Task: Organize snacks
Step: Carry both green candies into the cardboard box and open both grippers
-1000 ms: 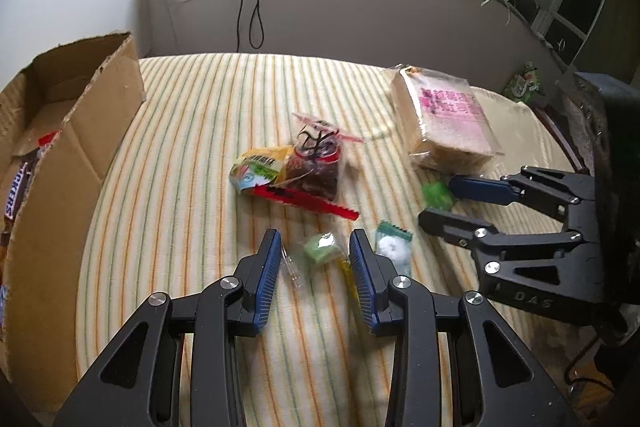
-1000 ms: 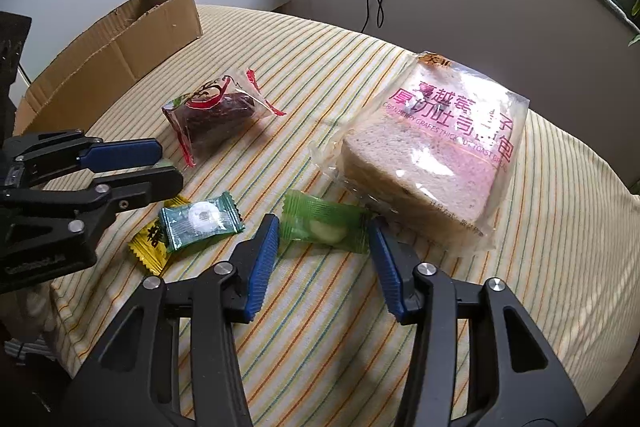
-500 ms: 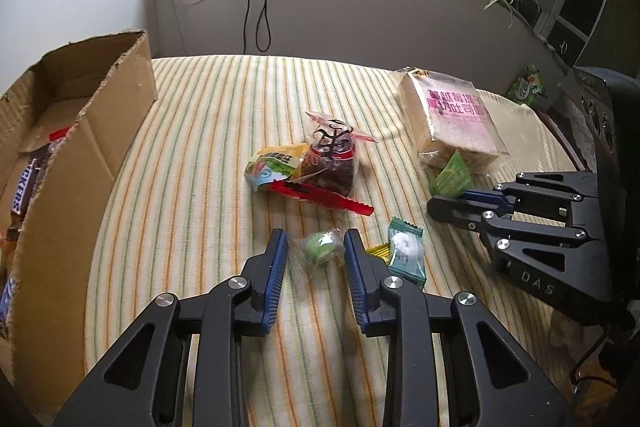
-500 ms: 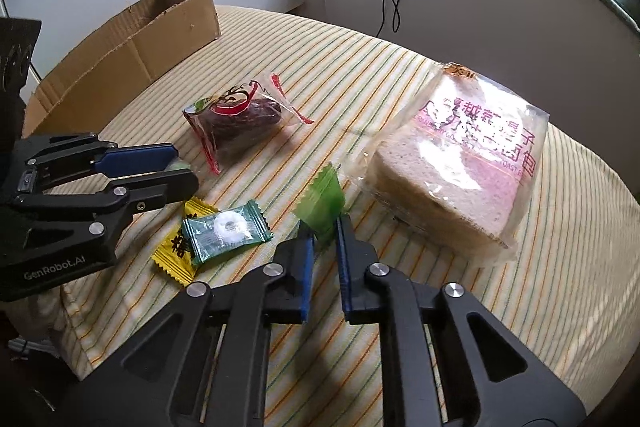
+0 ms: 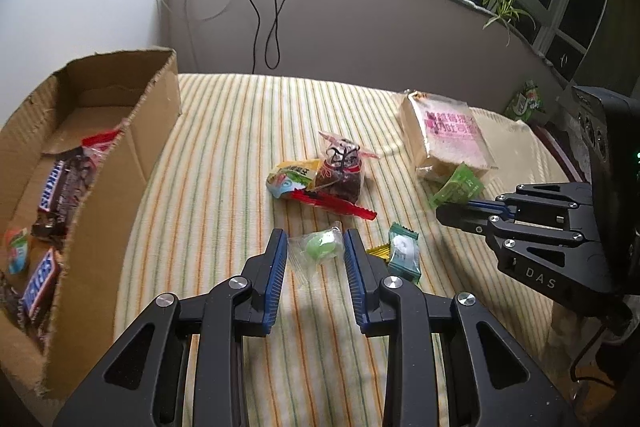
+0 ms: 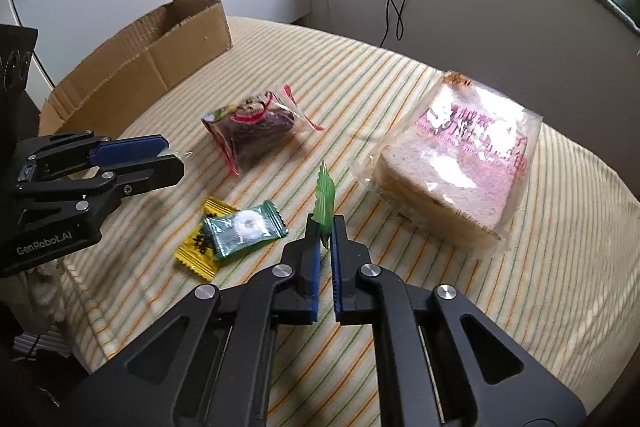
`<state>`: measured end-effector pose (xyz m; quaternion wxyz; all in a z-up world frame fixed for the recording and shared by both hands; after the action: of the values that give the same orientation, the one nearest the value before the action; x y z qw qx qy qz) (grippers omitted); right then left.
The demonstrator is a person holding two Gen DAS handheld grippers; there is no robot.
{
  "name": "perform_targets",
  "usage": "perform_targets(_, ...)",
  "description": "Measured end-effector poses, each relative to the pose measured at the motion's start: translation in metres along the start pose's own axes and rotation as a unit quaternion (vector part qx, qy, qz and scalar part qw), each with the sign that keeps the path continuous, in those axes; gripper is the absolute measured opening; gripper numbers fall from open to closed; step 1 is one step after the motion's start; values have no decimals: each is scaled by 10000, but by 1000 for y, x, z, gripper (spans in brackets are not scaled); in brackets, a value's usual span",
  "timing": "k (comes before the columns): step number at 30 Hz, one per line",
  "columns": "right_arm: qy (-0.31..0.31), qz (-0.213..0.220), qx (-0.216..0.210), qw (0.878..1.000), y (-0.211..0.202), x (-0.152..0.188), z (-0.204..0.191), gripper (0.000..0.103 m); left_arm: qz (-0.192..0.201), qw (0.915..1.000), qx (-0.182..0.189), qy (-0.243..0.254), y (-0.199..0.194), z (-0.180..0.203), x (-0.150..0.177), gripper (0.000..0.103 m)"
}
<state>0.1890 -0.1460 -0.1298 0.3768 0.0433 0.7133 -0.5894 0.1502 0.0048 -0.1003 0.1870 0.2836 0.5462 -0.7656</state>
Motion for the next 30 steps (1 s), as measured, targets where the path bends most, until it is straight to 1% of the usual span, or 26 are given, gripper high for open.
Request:
perform_targets(7, -142, 237, -56, 9996, -24, -13, -13, 4, 276, 9996, -50, -72, -25, -9, -3, 28)
perform_targets(13, -336, 441, -166, 9983, -35, -35, -34, 5, 501, 9984, -179, -180, -48, -25, -6, 28)
perform_targets(17, -508, 569, -256, 9968, -36, -54, -56, 4, 651, 9970, -319, -288, -65, -39, -6, 28)
perform_targets(20, -643, 642, -325, 9953, -34, -68, -73, 5, 747, 9954, -444, -413, -77, -56, -4, 28)
perform_targets(30, -1069, 740, -618, 9896, -18, -109, -132, 4, 886, 9900, -771, -780, -99, -102, 3, 28)
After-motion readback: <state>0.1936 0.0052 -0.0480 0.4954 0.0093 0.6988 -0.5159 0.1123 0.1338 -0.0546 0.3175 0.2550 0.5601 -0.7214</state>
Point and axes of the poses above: each gripper's, at about its wrist camera, not at the fingertips, and y roughly the way its jaws point, z to its right, x to its underside, the point moved 3 cm from there along y, roughly the way its jaws point, and after that the axes turned 4 degrees about x, right-handed, at the moved point
